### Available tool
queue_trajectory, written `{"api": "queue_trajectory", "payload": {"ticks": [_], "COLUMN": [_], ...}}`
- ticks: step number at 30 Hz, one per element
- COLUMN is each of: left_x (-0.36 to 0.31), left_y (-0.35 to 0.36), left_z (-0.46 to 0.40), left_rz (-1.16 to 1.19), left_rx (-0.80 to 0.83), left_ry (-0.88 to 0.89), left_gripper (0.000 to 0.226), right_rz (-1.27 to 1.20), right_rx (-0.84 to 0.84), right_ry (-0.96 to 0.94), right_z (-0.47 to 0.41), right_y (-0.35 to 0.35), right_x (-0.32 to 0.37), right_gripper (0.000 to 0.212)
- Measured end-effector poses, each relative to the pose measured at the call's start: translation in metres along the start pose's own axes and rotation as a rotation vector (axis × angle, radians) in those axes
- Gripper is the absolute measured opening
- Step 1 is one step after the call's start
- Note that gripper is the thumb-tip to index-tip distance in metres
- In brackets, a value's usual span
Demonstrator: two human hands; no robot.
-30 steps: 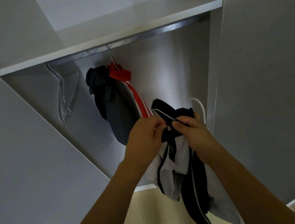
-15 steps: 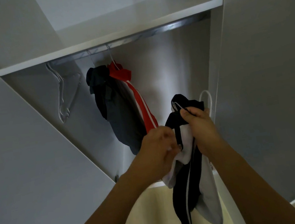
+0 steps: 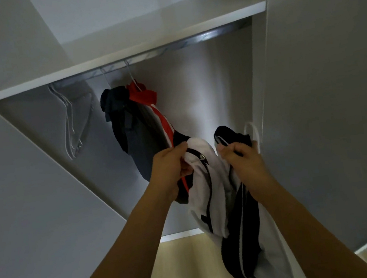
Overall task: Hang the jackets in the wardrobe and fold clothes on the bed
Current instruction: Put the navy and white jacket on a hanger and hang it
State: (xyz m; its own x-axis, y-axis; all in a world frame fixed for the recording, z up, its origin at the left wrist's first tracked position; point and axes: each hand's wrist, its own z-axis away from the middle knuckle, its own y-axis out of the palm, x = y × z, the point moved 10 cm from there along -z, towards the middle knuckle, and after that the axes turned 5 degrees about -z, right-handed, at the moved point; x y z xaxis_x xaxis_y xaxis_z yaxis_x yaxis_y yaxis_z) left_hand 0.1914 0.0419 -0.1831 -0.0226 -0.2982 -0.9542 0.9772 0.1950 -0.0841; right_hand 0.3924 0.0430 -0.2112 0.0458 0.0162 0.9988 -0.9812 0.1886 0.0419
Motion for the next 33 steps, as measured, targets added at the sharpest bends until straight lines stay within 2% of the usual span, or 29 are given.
{"api": "queue_trajectory", "payload": {"ticks": [3,6,11,17,24,27,29,33], "left_x": [-0.003,-0.009,-0.012,-0.013,-0.016,-0.015,-0.014,-0.010], "left_y": [0.013,0.020,0.020,0.014,0.002,0.001,-0.004,-0.037], "left_z": [0.006,0.010,0.009,0.008,0.001,-0.001,-0.002,-0.006], "left_rz": [0.004,-0.044,-0.080,-0.118,-0.306,-0.426,-0.478,-0.540], "left_rx": [0.052,0.042,-0.006,-0.058,-0.144,-0.167,-0.201,-0.319], "left_ry": [0.004,0.056,0.054,0.096,0.190,0.244,0.268,0.270], "left_gripper": [0.019,0.021,0.015,0.022,0.036,0.036,0.035,0.033], "right_rz": [0.059,0.112,0.171,0.219,0.175,-0.013,-0.174,-0.212], "right_rx": [0.155,0.186,0.257,0.348,0.288,0.254,0.167,-0.031], "right_ry": [0.041,-0.026,-0.058,-0.075,-0.106,-0.009,0.068,0.100], "right_z": [0.007,0.007,-0.001,-0.001,-0.005,-0.009,-0.015,-0.032], "right_y": [0.019,0.023,0.024,0.026,0.021,0.017,0.007,-0.029], "right_x": [-0.006,0.004,0.004,-0.002,-0.002,-0.013,-0.019,-0.022], "right_gripper": [0.043,0.048,0.033,0.016,0.035,0.030,0.022,0.023]}}
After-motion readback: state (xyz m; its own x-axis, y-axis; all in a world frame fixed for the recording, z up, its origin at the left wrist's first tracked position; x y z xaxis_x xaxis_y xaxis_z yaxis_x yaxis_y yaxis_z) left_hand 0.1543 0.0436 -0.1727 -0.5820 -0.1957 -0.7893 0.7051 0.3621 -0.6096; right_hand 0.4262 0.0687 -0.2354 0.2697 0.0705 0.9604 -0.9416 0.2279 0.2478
